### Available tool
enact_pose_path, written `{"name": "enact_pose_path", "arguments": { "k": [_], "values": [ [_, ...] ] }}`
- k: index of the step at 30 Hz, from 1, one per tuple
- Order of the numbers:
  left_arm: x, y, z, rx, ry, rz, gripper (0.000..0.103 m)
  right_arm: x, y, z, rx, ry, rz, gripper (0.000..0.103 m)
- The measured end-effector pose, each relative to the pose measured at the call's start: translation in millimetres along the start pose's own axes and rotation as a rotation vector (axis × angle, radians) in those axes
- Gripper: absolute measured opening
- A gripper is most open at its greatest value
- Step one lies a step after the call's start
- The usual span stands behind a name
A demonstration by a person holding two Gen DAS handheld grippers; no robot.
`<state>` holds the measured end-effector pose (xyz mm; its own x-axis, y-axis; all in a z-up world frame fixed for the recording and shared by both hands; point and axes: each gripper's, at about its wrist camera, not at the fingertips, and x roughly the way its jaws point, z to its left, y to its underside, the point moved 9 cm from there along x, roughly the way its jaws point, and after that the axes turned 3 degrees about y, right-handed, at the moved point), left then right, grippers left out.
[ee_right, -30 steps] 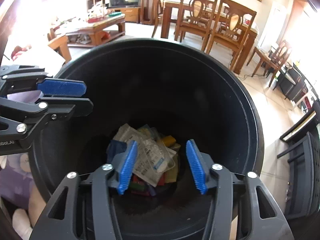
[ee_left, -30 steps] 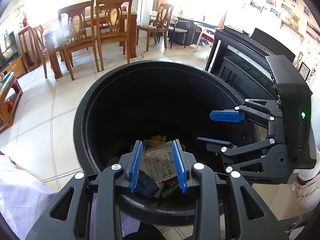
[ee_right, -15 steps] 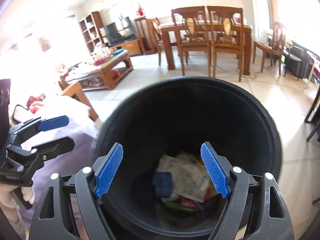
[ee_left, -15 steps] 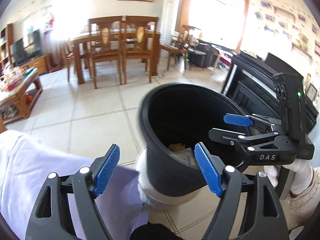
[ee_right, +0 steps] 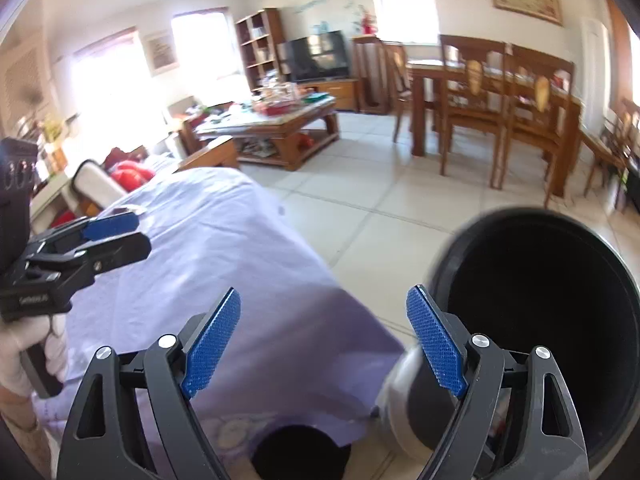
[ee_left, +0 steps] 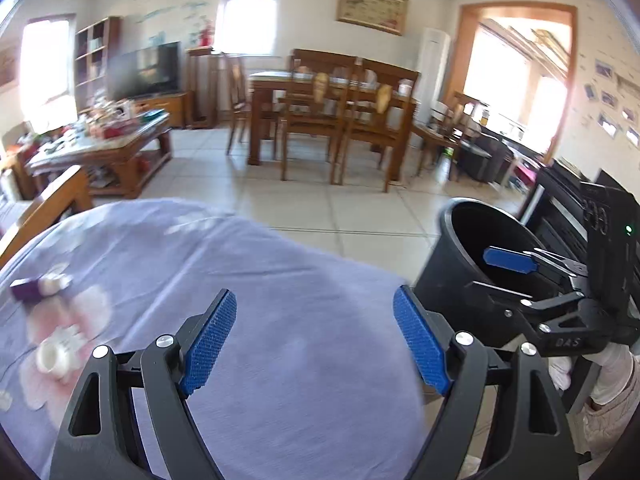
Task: Collect trash
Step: 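Move both open grippers back toward the table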
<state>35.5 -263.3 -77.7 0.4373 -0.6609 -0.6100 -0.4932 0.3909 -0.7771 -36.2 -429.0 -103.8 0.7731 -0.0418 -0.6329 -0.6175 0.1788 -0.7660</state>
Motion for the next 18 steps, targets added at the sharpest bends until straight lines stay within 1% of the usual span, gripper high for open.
{"name": "enact_pose_path", "arguments": {
  "k": [3, 9, 12, 16, 18],
  "values": [
    [-14, 8, 49, -0.071, -0.071, 0.006, 0.080, 17, -13, 41, -0.041, -0.056, 0.007, 0.084],
    [-42, 29, 139, -0.219, -0.164, 0.018, 0.080, 52, -37, 128, -0.103, -0.158, 0.023, 0.084],
    [-49, 36, 164, -0.246, -0.194, 0.035, 0.080, 69, -48, 165, -0.128, -0.198, 0.038, 0.084],
    [-48, 41, 178, -0.249, -0.208, 0.068, 0.080, 93, -58, 208, -0.167, -0.245, 0.058, 0.084],
    [-46, 49, 187, -0.246, -0.212, 0.094, 0.080, 101, -62, 223, -0.196, -0.264, 0.064, 0.084]
  ]
}}
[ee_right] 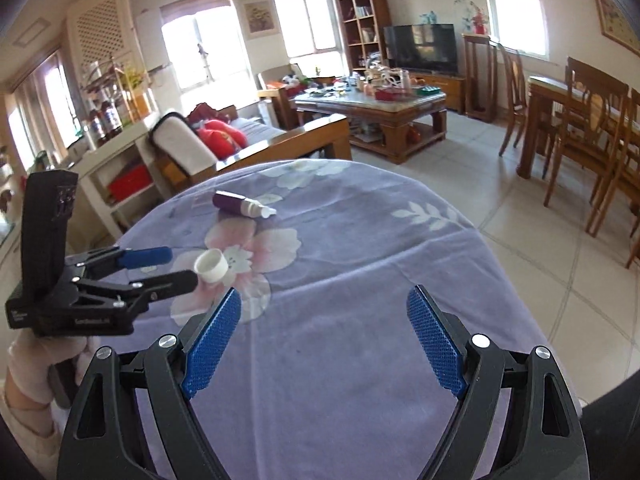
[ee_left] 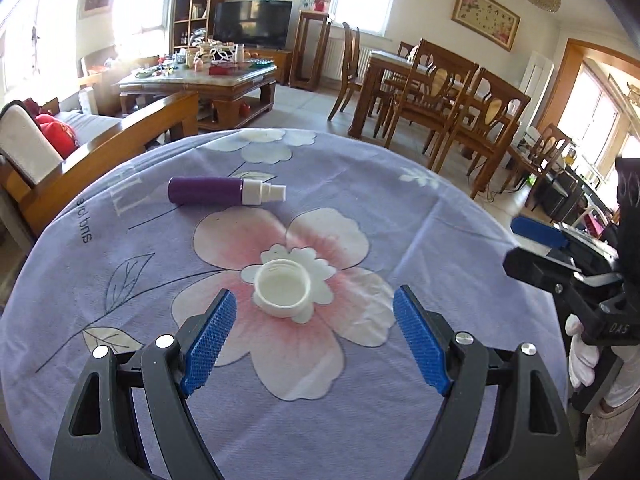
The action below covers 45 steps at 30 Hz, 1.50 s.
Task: Collect trash
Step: 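Move both open grippers back toward the table, then grasp the white cup with the left gripper while the right gripper grasps the purple tube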
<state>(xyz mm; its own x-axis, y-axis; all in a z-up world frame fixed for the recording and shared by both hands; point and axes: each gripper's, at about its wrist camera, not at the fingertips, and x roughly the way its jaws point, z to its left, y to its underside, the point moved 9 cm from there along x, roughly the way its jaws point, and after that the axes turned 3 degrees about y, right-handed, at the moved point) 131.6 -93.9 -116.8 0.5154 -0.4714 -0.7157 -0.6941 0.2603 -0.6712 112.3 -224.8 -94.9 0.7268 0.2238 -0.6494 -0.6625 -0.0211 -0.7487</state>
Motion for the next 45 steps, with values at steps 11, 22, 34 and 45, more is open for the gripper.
{"name": "enact_pose_path", "arguments": {
  "k": [11, 22, 34, 45],
  "values": [
    [26, 5, 26, -0.038, 0.040, 0.075, 0.080, 97, -48, 56, -0.212, -0.095, 0.134, 0.067],
    [21, 4, 43, -0.053, -0.020, 0.037, 0.040, 171, -66, 81, -0.284, -0.177, 0.215, 0.061],
    [16, 0, 57, -0.120, 0.008, 0.015, 0.038, 205, -73, 124, -0.353, -0.211, 0.256, 0.037],
    [10, -1, 63, -0.147, 0.026, -0.014, 0.038, 192, -72, 104, -0.229, -0.193, 0.269, 0.025]
  ]
}}
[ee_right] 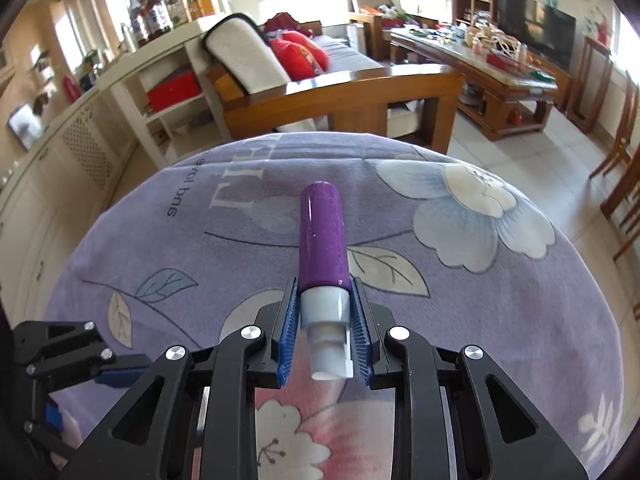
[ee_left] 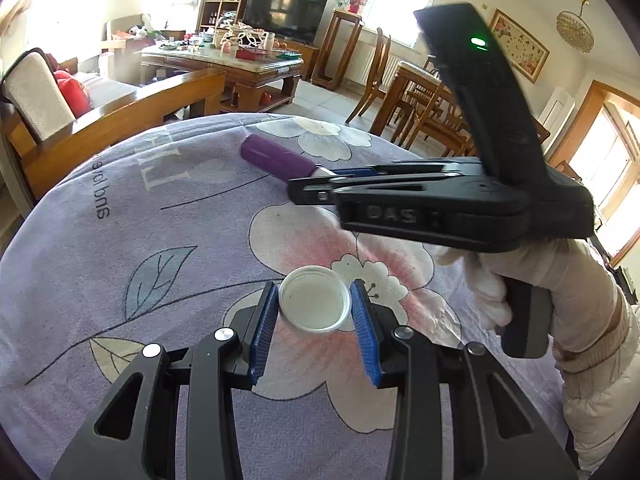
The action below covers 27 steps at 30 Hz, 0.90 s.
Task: Collect trash
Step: 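Grasp the white cup with the left gripper while the right gripper grasps the purple tube, then carry the white cup and purple tube over the bin and open both grippers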
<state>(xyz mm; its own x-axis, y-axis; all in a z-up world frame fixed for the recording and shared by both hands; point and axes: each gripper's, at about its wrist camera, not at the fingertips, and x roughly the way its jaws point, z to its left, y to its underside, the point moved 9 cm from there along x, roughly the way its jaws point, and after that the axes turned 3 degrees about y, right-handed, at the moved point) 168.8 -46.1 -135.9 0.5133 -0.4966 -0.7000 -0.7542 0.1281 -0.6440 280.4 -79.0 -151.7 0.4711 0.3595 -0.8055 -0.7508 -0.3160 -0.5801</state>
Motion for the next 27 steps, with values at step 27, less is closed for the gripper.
{"name": "enact_pose_path", "arguments": {
  "k": [27],
  "values": [
    [-15, 14, -204, 0.352, 0.255, -0.068, 0.038, -315, 261, -121, 0.426, 0.103, -0.389, 0.025]
  ]
}}
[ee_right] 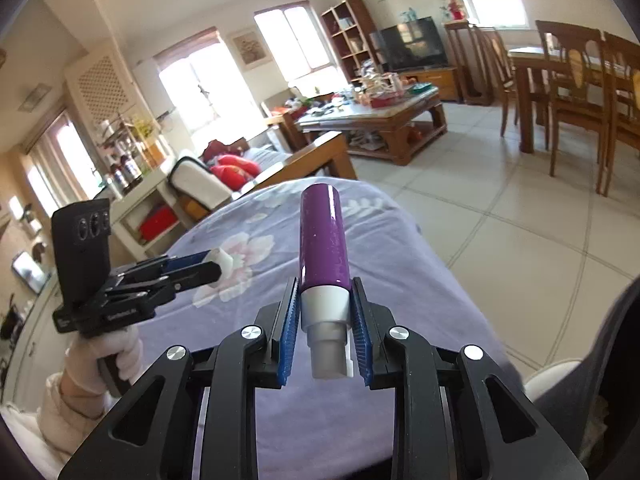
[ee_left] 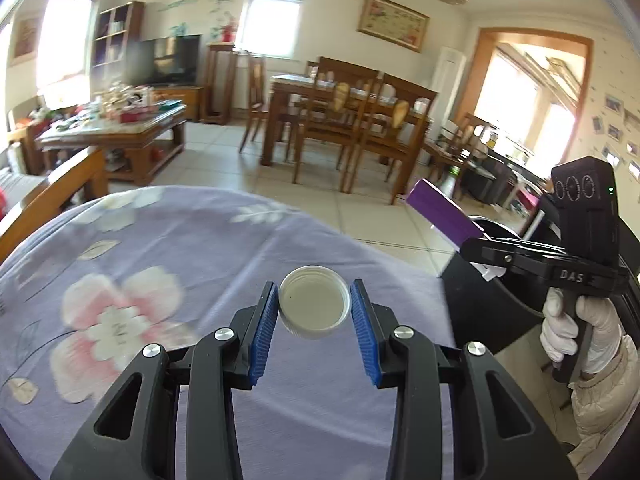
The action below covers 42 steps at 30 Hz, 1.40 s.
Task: Collect trash
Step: 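Carry the white cup and purple tube over the bin and open both grippers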
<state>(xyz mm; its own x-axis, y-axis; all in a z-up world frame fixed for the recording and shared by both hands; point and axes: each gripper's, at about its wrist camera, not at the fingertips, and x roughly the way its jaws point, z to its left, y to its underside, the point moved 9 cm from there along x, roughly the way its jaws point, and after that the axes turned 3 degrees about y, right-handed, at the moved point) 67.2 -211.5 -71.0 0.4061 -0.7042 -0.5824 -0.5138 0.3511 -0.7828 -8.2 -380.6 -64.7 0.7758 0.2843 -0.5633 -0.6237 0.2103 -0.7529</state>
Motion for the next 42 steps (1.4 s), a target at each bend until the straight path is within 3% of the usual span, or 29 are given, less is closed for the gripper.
{"name": "enact_pose_path", "arguments": {
  "k": [8, 11, 17, 22, 35, 38, 42],
  "values": [
    [44, -9, -101, 0.097, 0.144, 0.030, 0.037, -86, 37, -100, 0.127, 0.122, -0.073, 0.025],
    [61, -13, -134, 0.129, 0.194, 0.044, 0.037, -118, 55, -140, 0.147, 0.206, -0.085, 0.025],
    [96, -11, -201, 0.206, 0.292, 0.090, 0.037, -165, 99, -209, 0.194, 0.340, -0.060, 0.025],
    [116, -2, -240, 0.254, 0.345, 0.138, 0.037, -185, 130, -248, 0.232, 0.379, -0.031, 0.025],
    [149, 26, -261, 0.320, 0.317, 0.249, 0.039, -170, 149, -263, 0.243, 0.385, 0.034, 0.026],
    [151, 27, -261, 0.316, 0.310, 0.253, 0.039, -166, 146, -265, 0.262, 0.390, 0.032, 0.041],
    [150, 28, -262, 0.309, 0.311, 0.251, 0.041, -164, 146, -259, 0.256, 0.388, 0.027, 0.042]
  ]
}}
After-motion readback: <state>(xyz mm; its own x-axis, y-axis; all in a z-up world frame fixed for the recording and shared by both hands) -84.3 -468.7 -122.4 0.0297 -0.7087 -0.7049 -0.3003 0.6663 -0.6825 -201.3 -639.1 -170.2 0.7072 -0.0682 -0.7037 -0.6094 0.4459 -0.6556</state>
